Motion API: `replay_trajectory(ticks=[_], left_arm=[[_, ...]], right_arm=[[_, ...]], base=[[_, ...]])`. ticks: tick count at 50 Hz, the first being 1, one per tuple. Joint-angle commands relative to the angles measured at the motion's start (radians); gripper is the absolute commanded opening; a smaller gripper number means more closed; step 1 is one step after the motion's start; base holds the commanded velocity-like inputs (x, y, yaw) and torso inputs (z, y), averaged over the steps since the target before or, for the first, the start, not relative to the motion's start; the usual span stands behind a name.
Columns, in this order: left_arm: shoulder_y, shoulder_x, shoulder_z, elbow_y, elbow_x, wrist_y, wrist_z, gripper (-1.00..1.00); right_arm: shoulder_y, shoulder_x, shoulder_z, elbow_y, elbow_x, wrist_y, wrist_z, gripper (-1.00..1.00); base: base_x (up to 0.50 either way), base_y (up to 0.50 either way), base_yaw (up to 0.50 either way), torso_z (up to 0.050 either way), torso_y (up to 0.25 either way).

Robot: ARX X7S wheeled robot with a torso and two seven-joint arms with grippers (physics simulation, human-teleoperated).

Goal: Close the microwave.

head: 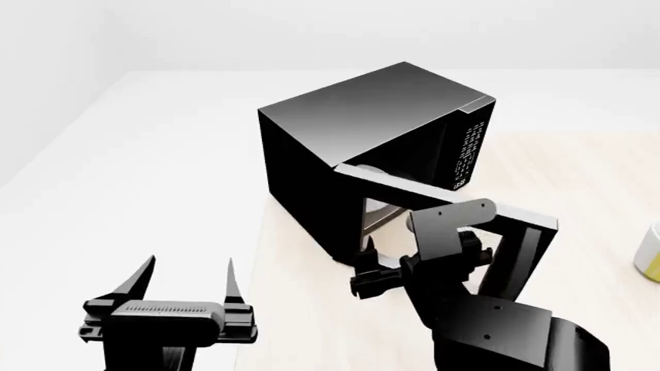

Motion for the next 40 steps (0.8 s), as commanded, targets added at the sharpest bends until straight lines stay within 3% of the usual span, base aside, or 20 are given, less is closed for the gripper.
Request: replay_trajectory(ticks=[1,40], left_arm=[[-0.004,-0.001,0.005,-0.002,-0.001,-0.001,-0.001,1.00],[-0.004,-0.009,0.010,-0.005,-0.004,0.005,-0.008,1.00]], right_arm=[[0.005,-0.006,-0.006,0.048,-0.004,0.009,-0.005,1.00],[0.048,-0.027,-0.015,0.154,-0.044,0.014,-0.039,1.00]], base=[[0.00,0.00,0.00,0.000,0.000],[0.00,0.00,0.00,0.000,0.000]])
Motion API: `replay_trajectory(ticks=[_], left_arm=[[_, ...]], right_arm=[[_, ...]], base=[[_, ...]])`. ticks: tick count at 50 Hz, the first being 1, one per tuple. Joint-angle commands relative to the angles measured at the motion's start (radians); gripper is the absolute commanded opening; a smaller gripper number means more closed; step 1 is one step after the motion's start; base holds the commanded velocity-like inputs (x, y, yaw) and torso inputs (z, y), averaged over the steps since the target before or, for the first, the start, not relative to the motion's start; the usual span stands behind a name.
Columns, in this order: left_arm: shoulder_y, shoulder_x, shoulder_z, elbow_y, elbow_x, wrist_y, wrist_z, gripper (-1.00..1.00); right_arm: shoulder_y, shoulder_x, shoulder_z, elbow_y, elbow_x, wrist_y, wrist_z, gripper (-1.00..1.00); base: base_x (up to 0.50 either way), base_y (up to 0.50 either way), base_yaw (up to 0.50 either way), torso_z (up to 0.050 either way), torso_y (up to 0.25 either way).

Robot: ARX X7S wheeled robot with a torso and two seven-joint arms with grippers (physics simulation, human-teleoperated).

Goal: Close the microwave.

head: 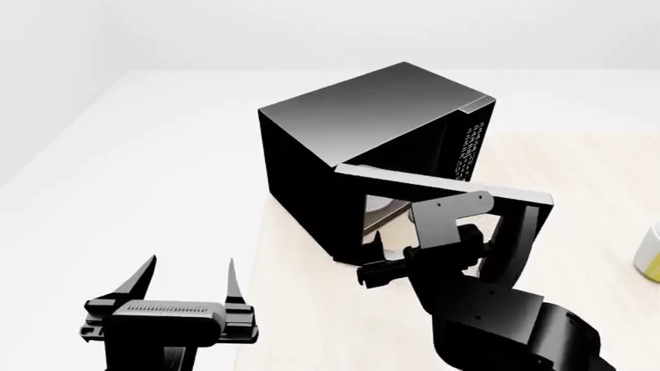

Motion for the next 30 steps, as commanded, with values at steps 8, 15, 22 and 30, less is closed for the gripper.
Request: replay_trajectory(ticks=[8,15,22,30], left_arm=[[0.001,-0.003,0.002,-0.001,-0.002,0.003,-0.004,1.00],[0.000,-0.005,0.002,0.001,-0.004,0.001,-0.005,1.00],[-0.002,-0.005,0.005,-0.003,-0.004,0.004,-0.004,1.00],[-0.003,-0.005,0.005,-0.004,-0.006,0.006,-0.006,1.00]], right_arm=[[0.014,0.001,-0.002,0.046,-0.014,0.009,-0.004,1.00],[0.022,-0.002,-0.002,0.063,-0.018,0.012,-0.008,1.00],[0.031,-0.011,-0.004,0.096,-0.027,0.009,-0.022,1.00],[0.051,-0.012,-0.006,0.128,-0.050,0.009,-0.024,1.00]], base=[[0.00,0.00,0.00,0.000,0.000],[0.00,0.00,0.00,0.000,0.000],[0.00,0.00,0.00,0.000,0.000],[0.00,0.00,0.00,0.000,0.000]])
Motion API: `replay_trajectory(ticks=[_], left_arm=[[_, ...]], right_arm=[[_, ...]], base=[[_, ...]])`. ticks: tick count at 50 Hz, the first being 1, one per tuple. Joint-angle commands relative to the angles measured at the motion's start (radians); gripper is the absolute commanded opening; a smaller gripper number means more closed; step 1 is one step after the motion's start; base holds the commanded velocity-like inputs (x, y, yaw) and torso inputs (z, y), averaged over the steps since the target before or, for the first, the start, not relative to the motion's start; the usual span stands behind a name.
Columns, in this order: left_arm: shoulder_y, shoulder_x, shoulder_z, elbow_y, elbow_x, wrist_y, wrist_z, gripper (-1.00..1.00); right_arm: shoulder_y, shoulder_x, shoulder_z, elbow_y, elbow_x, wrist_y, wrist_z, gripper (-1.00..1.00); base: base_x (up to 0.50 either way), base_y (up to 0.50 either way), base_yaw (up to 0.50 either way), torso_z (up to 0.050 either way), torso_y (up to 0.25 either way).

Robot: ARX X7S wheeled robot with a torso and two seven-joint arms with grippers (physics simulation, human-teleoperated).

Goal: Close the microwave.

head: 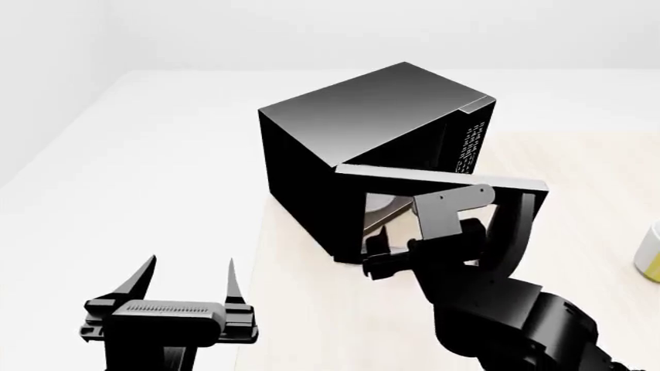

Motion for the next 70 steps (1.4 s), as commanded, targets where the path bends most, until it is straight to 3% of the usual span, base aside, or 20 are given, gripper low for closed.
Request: replay_trajectory(ticks=[1,70], left_arm=[[-0.002,-0.001,0.003,-0.002,-0.001,0.001,-0.002,1.00],[-0.006,-0.011,0.012,-0.005,-0.009,0.005,-0.014,1.00]], right_arm=[[0.020,0.001,0.000,0.053,-0.033,0.008,0.000,1.00],[0.139,-0.094,-0.051,0.364,-0.145,-0.006,-0.132,1.00]], base=[[0.00,0.00,0.00,0.000,0.000],[0.00,0.00,0.00,0.000,0.000]])
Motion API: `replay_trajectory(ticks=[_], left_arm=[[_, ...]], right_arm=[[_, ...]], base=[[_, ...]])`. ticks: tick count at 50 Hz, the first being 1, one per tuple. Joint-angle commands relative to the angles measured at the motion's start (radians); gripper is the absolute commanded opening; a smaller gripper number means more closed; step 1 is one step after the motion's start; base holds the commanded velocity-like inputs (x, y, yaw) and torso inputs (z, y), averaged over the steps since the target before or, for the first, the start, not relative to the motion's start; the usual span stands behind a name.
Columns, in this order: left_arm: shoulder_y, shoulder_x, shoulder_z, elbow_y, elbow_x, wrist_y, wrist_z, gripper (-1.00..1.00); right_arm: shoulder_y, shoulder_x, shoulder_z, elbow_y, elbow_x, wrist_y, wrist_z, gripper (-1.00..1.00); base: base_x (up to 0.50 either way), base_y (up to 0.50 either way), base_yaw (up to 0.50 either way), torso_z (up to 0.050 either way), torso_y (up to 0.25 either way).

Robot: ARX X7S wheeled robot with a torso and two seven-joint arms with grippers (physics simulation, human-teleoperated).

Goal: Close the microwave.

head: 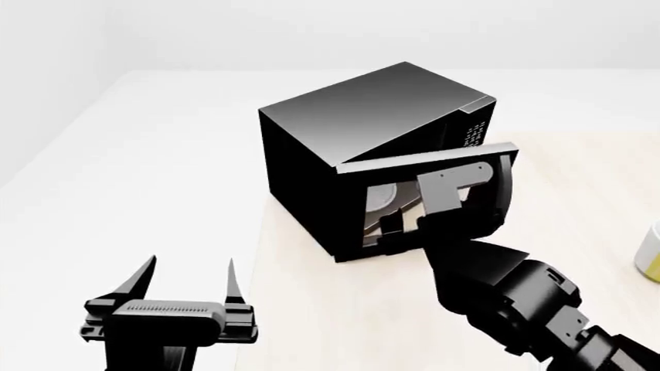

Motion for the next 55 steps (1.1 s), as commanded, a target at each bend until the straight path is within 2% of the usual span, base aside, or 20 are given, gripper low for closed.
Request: replay_trajectory(ticks=[1,41,55], left_arm=[[-0.003,0.000,0.005,0.000,0.000,-0.002,-0.003,1.00],[-0.006,-0.006,0.008,-0.013,-0.004,0.007,-0.007,1.00],[-0.004,-0.008,0.009,-0.012,-0.006,0.009,-0.011,1.00]], right_arm=[[0.018,-0.011,-0.011,0.063,-0.026,-0.001,-0.025,1.00],[0.096,-0.060,-0.085,0.166,-0.117,0.011,-0.089,1.00],[0.146,-0.114,-0.122,0.273,-0.169,0.005,-0.130,1.00]], base=[[0.00,0.00,0.00,0.000,0.000],[0.00,0.00,0.00,0.000,0.000],[0.00,0.00,0.00,0.000,0.000]])
